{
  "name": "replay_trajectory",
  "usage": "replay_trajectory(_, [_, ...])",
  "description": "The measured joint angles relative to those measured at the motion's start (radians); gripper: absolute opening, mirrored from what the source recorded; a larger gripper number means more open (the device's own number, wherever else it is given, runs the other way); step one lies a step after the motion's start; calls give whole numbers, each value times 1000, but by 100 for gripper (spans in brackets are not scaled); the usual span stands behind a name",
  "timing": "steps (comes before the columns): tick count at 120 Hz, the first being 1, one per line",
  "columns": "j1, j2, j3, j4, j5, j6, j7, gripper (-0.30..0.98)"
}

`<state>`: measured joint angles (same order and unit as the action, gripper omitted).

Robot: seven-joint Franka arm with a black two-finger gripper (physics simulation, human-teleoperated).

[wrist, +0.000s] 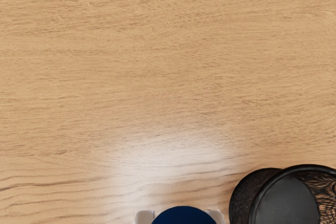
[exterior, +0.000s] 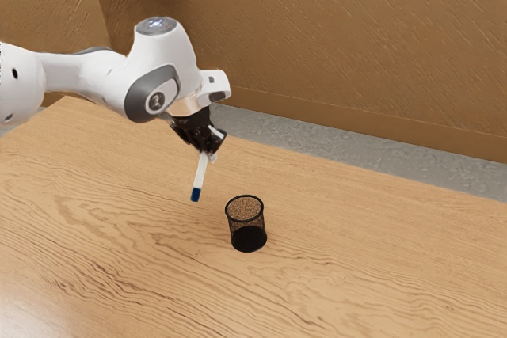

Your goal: Put the marker into the pen holder.

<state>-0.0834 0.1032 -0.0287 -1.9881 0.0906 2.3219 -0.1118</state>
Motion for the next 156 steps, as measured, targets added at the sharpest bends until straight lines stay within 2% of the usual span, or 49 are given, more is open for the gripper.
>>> replay_trajectory(28, [-18,5,-32,-32,-32,187,16,-6])
replay_trajectory(50, [-58,2,-36,-72,-47,265,31,-4])
replay_trajectory(96, [-75,2,-39,-138,-59,310,59,-3])
replay_trajectory(156, [-59,54,-40,-106,-59,332,84,-3])
